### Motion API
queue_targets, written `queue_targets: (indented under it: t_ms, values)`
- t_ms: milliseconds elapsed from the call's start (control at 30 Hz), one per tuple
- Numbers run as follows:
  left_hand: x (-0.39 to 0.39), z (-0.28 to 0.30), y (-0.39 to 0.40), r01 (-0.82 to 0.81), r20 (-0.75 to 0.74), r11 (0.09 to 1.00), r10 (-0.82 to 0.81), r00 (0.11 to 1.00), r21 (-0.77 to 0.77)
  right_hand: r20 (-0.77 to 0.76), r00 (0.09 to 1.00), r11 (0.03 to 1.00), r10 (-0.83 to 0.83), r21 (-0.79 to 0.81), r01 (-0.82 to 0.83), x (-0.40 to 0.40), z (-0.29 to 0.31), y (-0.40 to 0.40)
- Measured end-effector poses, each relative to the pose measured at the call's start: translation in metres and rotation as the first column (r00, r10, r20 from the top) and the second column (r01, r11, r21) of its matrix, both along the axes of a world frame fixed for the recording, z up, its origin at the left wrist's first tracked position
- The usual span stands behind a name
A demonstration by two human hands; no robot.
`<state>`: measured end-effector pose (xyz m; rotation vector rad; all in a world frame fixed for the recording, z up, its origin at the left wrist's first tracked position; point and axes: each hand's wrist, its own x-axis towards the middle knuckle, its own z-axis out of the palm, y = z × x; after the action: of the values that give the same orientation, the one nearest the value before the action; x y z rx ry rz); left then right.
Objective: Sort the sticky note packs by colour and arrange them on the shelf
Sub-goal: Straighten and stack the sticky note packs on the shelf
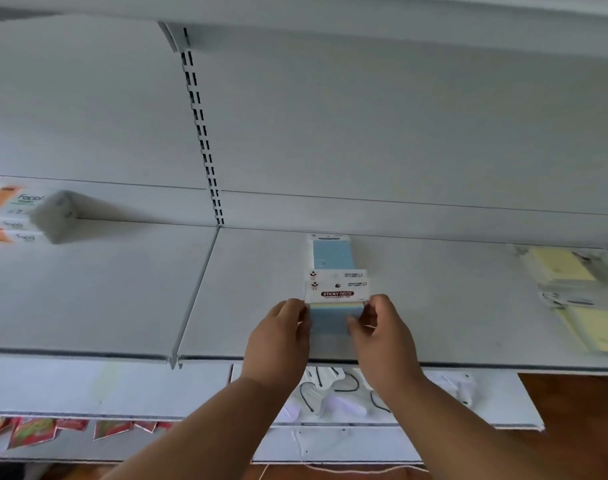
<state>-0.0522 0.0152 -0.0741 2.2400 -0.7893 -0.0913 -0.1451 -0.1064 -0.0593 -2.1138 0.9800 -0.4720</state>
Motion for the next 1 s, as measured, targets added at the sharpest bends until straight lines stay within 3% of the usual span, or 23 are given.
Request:
queue_targets:
  t_ms: [167, 367, 533, 633, 700, 867, 1000]
  values:
    - [0.002, -0.001, 0.0, -0.009, 0.012, 1.0, 0.009, 1.0, -0.017, 0.025, 1.0, 1.0, 0.001, -0.03, 0.0, 0.0, -0.004, 0.0]
    - [-0.011, 0.007, -0.003, -0.04, 0.053, 0.99, 0.047, 0.997, -0.135, 0.201, 0.979, 0.999, 0.026, -0.04, -0.018, -0.017, 0.011, -0.007]
    - [-0.019, 0.003, -0.004, -0.04, 0.024, 0.999, 0.04, 0.999, -0.018, 0.039, 0.997, 0.996, 0.071, -0.048, -0.069, -0.02, 0.002, -0.014]
    - [-0.018, 0.009, -0.007, -0.069, 0.073, 0.996, 0.064, 0.995, 0.058, 0.032, 0.997, 0.997, 0.07, -0.046, -0.069, -0.019, 0.003, -0.016]
    - [-0.015, 0.012, -0.01, -0.06, 0.016, 0.984, 0.058, 0.998, 0.169, 0.029, 0.998, 0.998, 0.061, -0.024, -0.06, -0.017, 0.006, -0.017]
    - [-0.01, 0.015, -0.021, -0.021, -0.047, 0.918, 0.044, 0.998, 0.395, -0.239, 0.968, 0.994, 0.075, -0.056, -0.091, -0.007, 0.005, -0.024]
    - [-0.005, 0.018, -0.018, -0.025, -0.063, 0.922, 0.054, 0.997, 0.387, -0.316, 0.944, 0.991, 0.089, -0.065, -0.115, -0.004, 0.007, -0.031]
